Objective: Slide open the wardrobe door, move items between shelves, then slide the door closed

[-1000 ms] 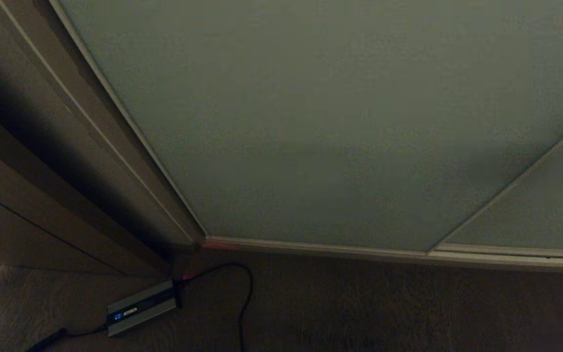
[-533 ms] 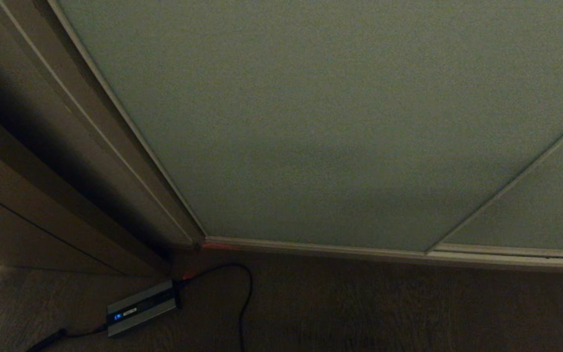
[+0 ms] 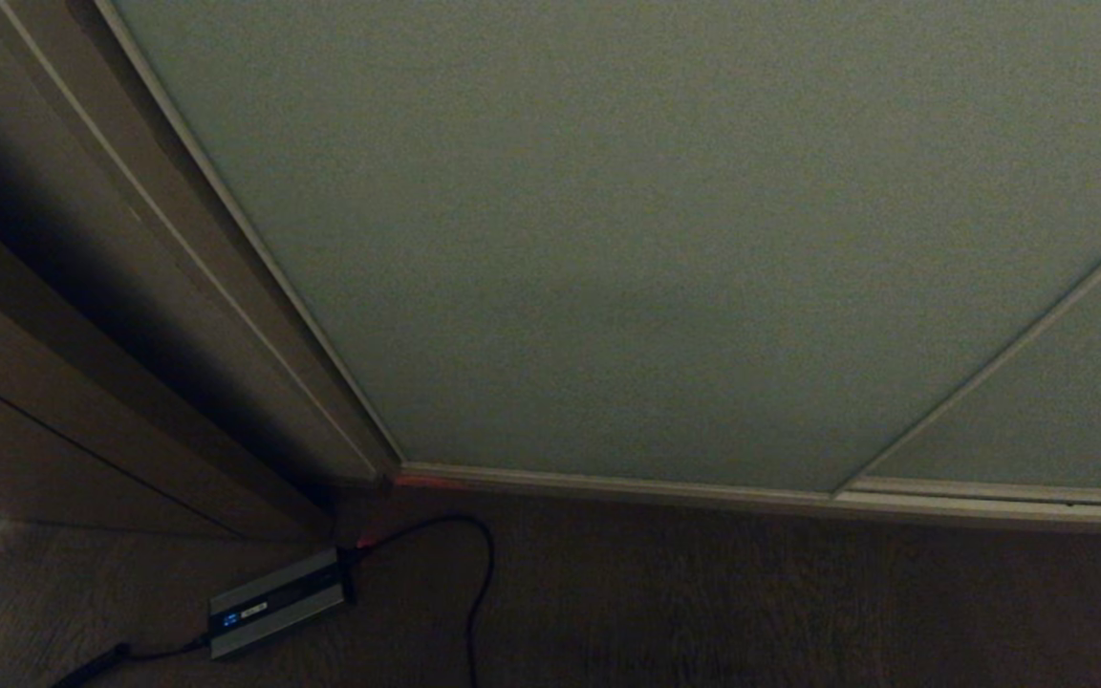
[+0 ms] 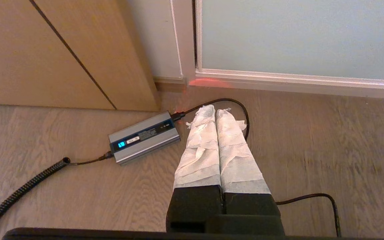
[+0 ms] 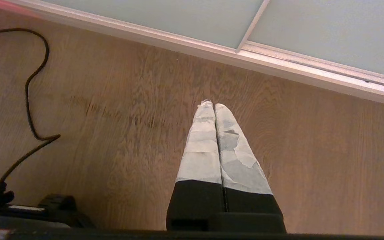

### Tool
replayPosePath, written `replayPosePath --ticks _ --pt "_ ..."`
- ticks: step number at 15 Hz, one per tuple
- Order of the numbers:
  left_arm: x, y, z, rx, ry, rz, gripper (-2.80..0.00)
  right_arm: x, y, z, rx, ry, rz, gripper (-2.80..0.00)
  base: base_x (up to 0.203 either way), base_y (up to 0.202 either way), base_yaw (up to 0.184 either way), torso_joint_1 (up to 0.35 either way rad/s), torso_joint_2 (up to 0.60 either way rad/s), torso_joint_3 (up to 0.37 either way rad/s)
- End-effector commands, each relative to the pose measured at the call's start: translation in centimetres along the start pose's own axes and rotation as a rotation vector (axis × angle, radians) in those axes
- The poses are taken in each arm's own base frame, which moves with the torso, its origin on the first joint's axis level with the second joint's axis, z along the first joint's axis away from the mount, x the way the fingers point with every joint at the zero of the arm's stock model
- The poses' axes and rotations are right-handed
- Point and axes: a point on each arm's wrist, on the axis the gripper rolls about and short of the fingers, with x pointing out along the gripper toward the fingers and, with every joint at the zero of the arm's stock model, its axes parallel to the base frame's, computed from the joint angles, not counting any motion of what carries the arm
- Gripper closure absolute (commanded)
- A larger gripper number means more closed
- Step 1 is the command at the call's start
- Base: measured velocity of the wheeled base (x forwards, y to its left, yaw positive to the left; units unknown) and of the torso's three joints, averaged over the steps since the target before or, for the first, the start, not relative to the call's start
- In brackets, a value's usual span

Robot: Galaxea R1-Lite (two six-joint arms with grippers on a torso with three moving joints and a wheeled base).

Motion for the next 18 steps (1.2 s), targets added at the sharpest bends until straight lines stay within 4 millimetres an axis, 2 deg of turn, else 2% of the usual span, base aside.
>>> replayPosePath --ticks 1,3,4,18 --pt "0.0 0.0 0.0 0.0 0.0 0.001 0.0 -2.0 0.4 -3.4 0.001 -0.159 -0.018 0.0 0.0 0.0 0.0 0.0 0.0 0.0" --pt "0.0 0.0 0.0 0.0 0.0 0.001 0.0 -0.4 0.4 -5.5 0.055 -0.169 -0.054 0.0 0.0 0.0 0.0 0.0 0.0 0.0" --pt "0.0 0.0 0.0 0.0 0.0 0.001 0.0 0.1 0.4 -5.7 0.072 -0.216 -0.056 0.0 0.0 0.0 0.0 0.0 0.0 0.0" --pt "0.0 0.0 0.0 0.0 0.001 0.0 0.0 0.2 0.4 -5.9 0.091 -0.212 -0.053 0.0 0.0 0.0 0.0 0.0 0.0 0.0"
